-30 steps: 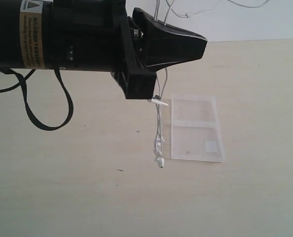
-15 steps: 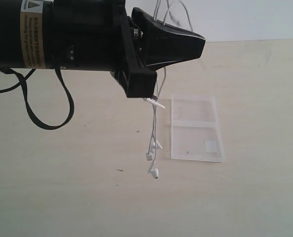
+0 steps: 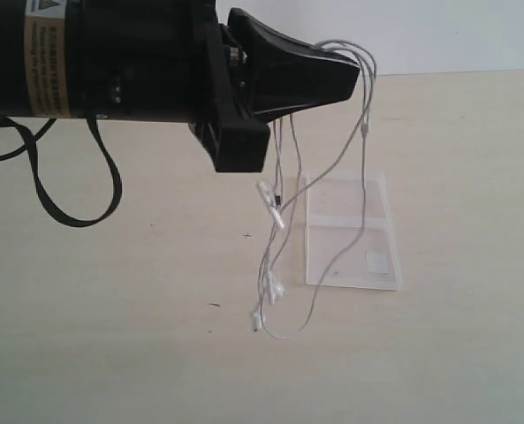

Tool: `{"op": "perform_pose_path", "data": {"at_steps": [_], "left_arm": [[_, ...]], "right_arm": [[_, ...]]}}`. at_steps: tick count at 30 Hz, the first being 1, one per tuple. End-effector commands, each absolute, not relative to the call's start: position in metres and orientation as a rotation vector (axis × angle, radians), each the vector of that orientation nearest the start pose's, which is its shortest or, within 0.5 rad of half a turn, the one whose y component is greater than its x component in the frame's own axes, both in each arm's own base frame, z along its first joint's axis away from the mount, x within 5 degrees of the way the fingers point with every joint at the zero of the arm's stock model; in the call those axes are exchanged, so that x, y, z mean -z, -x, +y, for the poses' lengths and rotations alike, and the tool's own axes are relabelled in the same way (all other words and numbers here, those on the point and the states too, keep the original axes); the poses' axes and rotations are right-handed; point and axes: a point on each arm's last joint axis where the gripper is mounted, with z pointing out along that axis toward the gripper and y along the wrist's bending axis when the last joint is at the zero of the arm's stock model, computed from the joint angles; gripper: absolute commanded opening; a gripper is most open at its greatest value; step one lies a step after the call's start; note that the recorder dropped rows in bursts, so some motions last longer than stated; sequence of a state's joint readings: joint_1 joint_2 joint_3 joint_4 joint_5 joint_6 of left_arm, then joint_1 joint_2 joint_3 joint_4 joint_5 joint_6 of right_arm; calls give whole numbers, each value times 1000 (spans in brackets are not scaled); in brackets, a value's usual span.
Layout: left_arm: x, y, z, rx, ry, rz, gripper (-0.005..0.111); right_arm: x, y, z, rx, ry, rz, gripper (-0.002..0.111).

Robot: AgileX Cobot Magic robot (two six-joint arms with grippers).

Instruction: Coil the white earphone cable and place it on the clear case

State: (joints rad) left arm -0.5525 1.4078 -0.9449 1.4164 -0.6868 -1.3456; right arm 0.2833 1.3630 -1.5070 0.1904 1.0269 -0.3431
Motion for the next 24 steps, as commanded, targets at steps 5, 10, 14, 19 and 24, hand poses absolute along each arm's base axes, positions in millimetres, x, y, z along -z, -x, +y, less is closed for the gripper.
{"op": "perform_pose_path", "data": {"at_steps": [5, 10, 14, 19, 24], "left_arm": [[-335, -224, -186, 952, -974, 1580, 0], [-336, -223, -183, 940, -984, 1582, 0], [-335, -222, -183, 929, -1000, 1582, 0], [-336, -224, -182, 911, -991, 1574, 0], [-335, -226, -182, 886, -982, 1580, 0]], "right_arm": [[-389, -229, 96, -348, 735, 1974, 66], [-359, -196, 99, -525, 752, 1897, 66], [-325, -186, 97, -550, 740, 1951, 66], [-287, -176, 98, -596, 801, 1947, 66], [-287, -163, 109, -728, 969, 1814, 66]]}}
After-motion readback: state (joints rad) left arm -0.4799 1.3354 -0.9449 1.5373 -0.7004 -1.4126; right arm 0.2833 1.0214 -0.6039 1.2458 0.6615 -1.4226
